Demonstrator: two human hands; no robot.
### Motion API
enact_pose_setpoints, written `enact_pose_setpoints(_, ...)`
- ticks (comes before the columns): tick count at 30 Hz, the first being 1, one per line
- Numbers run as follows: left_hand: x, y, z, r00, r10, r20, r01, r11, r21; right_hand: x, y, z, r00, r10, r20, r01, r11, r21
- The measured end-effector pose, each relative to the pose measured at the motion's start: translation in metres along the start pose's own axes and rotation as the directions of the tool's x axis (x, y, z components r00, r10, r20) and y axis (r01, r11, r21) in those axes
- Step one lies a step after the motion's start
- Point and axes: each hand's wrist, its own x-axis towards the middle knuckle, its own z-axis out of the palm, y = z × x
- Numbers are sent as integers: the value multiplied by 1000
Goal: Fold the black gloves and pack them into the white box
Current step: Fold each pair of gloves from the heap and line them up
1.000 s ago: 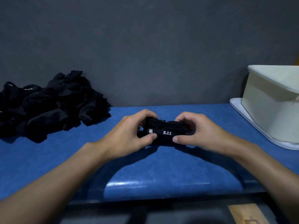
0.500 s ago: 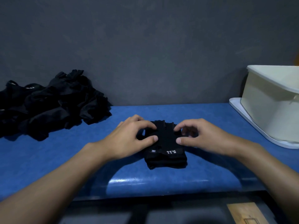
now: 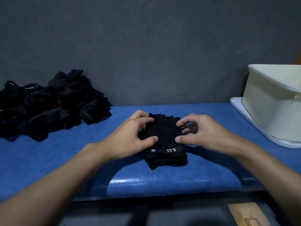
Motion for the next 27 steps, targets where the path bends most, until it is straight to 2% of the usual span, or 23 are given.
enact_pose_setpoints(6,2,-1,2,1000,-10,-21,9,999,-45,2,3,3,1000,-16,-6,16,1000,12)
enact_pose_setpoints(15,0,-5,1,1000,3,12,-3,1000,-22,2,1,4,997,-40,62,45,996,-81)
enact_pose_setpoints(21,-1,-2,0,1000,2,17,-1,999,-54,-1,-2,2,995,-37,88,38,999,-19)
enact_pose_setpoints(27,-3,0,0,999,-3,52,5,999,-42,-2,-2,1,992,-12,128,16,999,-29)
